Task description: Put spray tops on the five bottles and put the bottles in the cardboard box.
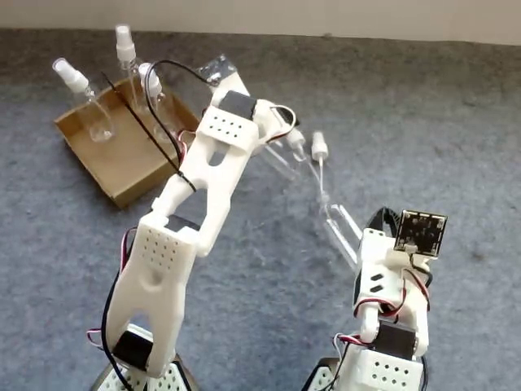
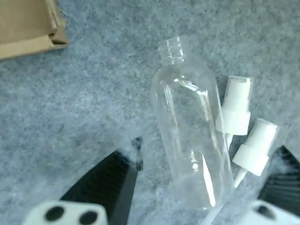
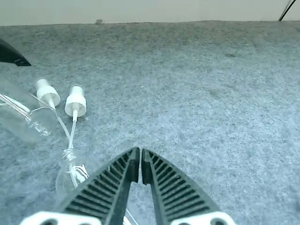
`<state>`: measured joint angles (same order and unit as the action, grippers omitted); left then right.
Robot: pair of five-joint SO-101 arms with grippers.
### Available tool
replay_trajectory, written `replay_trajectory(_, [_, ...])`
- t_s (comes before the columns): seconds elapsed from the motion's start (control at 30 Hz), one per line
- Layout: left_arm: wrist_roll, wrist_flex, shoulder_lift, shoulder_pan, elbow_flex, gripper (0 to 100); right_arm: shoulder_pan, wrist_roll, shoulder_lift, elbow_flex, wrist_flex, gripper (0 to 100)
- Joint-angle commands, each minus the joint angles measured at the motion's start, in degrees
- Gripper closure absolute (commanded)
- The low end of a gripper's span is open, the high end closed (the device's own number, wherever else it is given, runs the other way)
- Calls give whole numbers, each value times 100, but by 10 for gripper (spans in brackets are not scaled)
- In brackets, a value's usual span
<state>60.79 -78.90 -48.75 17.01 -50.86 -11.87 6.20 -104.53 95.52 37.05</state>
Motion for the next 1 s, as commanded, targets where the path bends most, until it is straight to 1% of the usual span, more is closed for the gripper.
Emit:
replay_trajectory(0.0, [352, 316, -57, -119, -295, 632, 57, -18, -75, 708, 31, 994])
replay_trajectory(0.17, [404, 607, -418, -136, -312, 632, 57, -18, -75, 708, 31, 994])
replay_trajectory(0.4, [404, 580, -699, -136, -312, 644, 57, -18, -66, 708, 31, 994])
replay_trajectory(0.47, [404, 571, -708, -136, -303, 705, 57, -18, -66, 708, 31, 994])
replay_trajectory(0.6, [378, 571, -708, -154, -303, 909, 57, -18, -57, 708, 31, 994])
replay_trajectory(0.63, [378, 571, -708, -171, -303, 953, 57, -18, -57, 708, 31, 994])
replay_trajectory(0.67, [316, 554, -708, -171, -286, 976, 57, -18, -57, 708, 31, 994])
replay_trajectory(0.77, [44, 255, -699, -136, -303, 943, 57, -18, -57, 708, 31, 994])
replay_trajectory(0.87, [-185, -273, -646, -101, -418, 934, 57, -18, -57, 708, 31, 994])
replay_trajectory(0.97, [-949, -985, -523, -119, -831, 934, 57, -18, -57, 708, 40, 994])
